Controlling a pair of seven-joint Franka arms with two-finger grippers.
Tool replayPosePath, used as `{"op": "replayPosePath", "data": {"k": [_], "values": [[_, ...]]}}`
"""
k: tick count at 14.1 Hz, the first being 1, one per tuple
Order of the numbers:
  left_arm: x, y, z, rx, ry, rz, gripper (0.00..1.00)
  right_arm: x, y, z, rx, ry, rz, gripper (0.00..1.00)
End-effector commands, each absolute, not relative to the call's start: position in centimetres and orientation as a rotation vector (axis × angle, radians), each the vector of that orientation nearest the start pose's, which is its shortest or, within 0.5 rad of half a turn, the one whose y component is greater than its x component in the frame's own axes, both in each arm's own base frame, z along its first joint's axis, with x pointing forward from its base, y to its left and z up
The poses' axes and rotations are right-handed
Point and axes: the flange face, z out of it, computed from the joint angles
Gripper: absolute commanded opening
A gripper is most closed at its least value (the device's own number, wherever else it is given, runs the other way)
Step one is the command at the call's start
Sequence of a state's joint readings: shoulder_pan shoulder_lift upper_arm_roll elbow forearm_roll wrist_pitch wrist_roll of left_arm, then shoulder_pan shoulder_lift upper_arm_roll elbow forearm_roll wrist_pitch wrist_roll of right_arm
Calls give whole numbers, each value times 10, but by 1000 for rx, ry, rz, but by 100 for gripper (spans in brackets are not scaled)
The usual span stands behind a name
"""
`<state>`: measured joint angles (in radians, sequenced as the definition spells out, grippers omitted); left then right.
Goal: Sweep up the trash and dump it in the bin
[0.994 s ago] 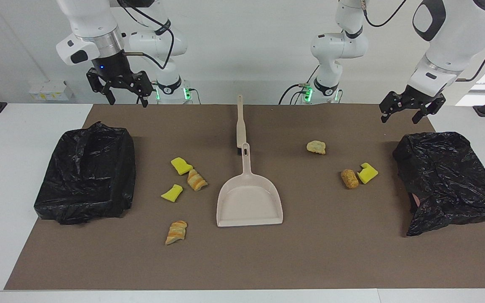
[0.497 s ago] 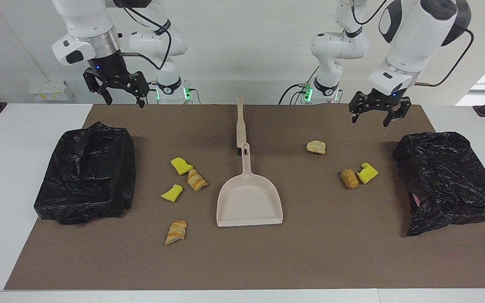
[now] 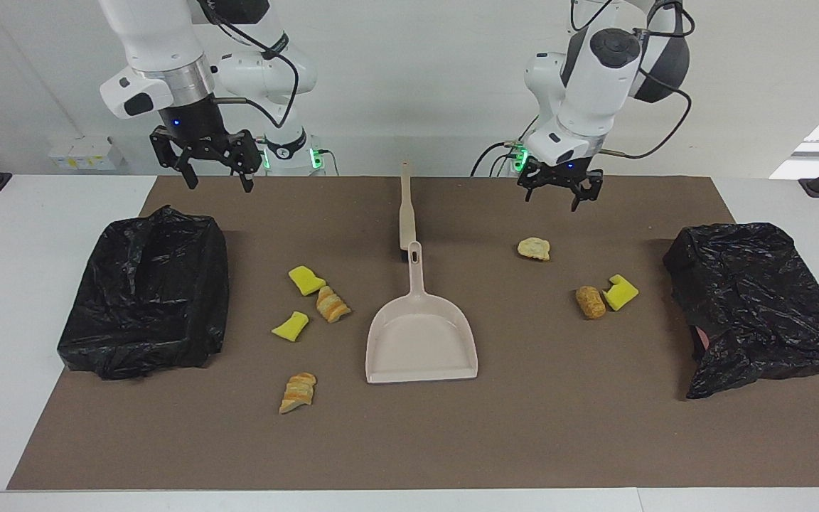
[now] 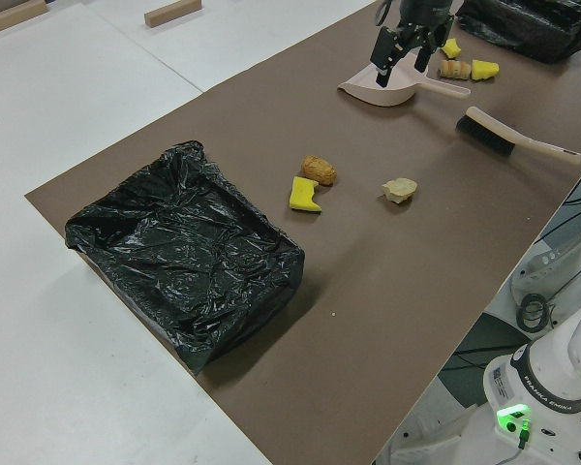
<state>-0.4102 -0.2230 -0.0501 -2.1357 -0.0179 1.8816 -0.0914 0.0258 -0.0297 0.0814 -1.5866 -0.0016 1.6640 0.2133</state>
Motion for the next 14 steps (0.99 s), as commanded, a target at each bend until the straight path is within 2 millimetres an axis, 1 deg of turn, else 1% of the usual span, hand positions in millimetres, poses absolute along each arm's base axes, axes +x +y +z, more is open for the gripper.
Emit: {"op": "replayPosePath", "data": {"k": [1,2,3,4,5,6,7,8,9,10,11,12,13,14], "values": [[399,-251,476,-3103,552,-6,100,562,89,624,-3092,98,-157,100],[387,-266,469,-3105,547,-10,100,565,100,618,-3105,76,-158,100],[379,-277,464,-3105,544,-8,100,571,109,607,-3105,87,-143,100],[369,-296,455,-3103,553,-2,100,578,125,596,-3102,114,-132,100],[356,-318,437,-3098,556,11,100,585,145,584,-3101,123,-126,100],[346,-335,422,-3104,549,0,100,590,164,570,-3106,125,-106,100],[334,-350,408,-3109,552,-9,100,593,183,550,-3123,123,-69,100],[321,-362,398,-3112,559,-17,100,596,202,535,-3138,110,-73,100],[308,-377,386,-3116,574,-27,100,595,227,523,-3146,76,-88,100],[295,-392,374,-3127,553,-33,100,595,248,506,-3156,59,-78,100],[287,-406,368,-3149,517,-55,100,597,259,493,-3155,62,-75,100],[280,-418,363,-3176,473,-80,100,595,275,478,-3164,43,-56,100],[267,-430,359,-3190,457,-88,100,596,294,474,-3169,9,-73,100],[259,-436,358,-3193,455,-87,100,600,302,467,-3170,7,-67,100]]}}
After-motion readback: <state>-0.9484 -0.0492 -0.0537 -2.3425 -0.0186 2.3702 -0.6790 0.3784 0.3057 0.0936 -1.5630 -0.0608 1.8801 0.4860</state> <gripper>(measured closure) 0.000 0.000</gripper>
